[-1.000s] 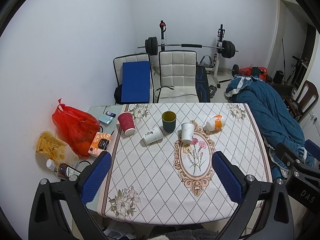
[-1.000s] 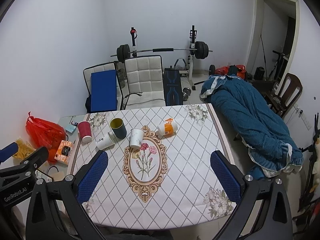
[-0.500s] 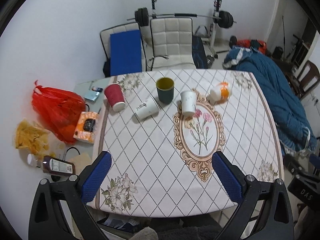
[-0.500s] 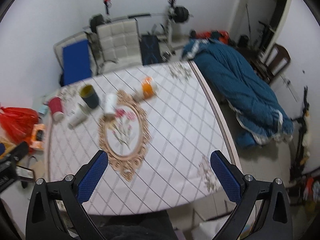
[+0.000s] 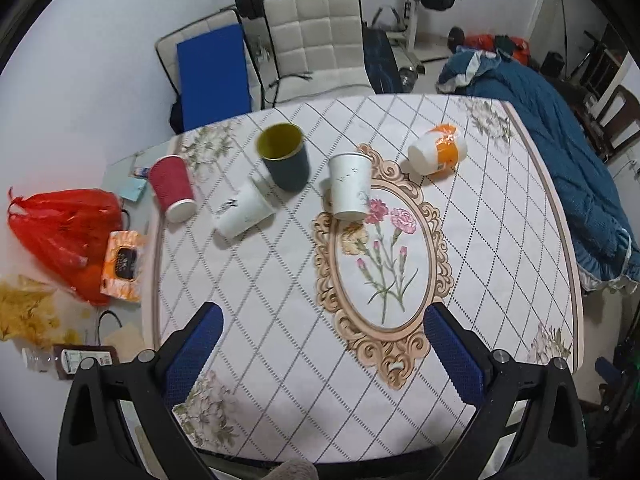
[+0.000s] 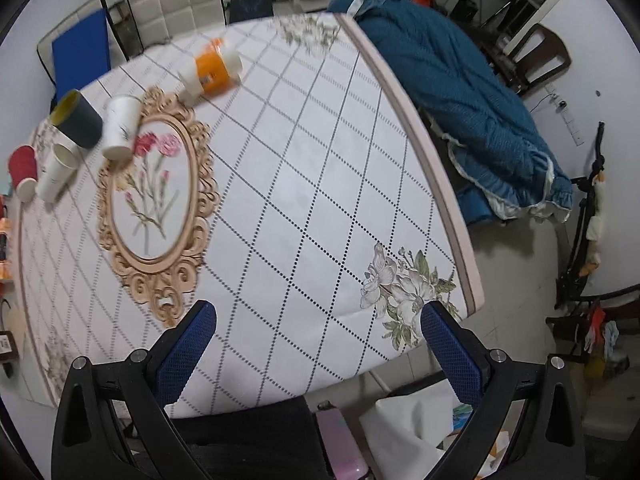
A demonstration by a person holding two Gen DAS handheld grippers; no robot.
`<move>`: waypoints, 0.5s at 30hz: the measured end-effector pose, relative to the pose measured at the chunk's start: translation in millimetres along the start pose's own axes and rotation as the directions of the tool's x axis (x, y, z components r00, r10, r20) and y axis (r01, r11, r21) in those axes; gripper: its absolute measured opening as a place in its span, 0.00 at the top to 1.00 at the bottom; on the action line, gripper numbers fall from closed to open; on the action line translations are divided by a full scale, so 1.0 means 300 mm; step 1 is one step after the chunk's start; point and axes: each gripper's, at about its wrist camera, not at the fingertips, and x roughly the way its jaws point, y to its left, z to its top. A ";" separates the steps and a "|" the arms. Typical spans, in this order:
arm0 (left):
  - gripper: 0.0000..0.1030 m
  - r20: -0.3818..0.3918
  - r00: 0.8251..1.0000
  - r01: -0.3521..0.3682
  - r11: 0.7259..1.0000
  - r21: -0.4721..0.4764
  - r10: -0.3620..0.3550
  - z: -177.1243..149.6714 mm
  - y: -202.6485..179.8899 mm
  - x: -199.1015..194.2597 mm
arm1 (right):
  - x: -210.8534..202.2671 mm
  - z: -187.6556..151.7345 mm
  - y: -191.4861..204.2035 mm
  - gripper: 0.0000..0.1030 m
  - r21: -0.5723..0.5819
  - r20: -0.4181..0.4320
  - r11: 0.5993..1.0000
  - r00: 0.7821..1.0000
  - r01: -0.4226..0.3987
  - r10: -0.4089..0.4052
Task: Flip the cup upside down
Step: 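Move the left gripper toward the white-and-orange cup lying on its side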
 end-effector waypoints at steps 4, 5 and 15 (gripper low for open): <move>0.00 -0.053 0.999 -0.003 1.000 0.012 0.003 0.086 -0.091 0.116 | 0.121 0.054 -0.023 0.00 -0.017 -0.061 1.000 0.998 -0.012 0.011; 0.00 -0.067 0.998 -0.005 1.000 0.017 0.007 0.111 -0.119 0.151 | 0.149 0.071 -0.028 0.00 -0.022 -0.076 1.000 0.997 -0.019 0.017; 0.00 -0.125 0.992 -0.004 0.998 0.063 0.012 0.341 -0.317 0.395 | 0.406 0.271 -0.051 0.00 -0.086 -0.167 0.995 0.985 -0.045 0.030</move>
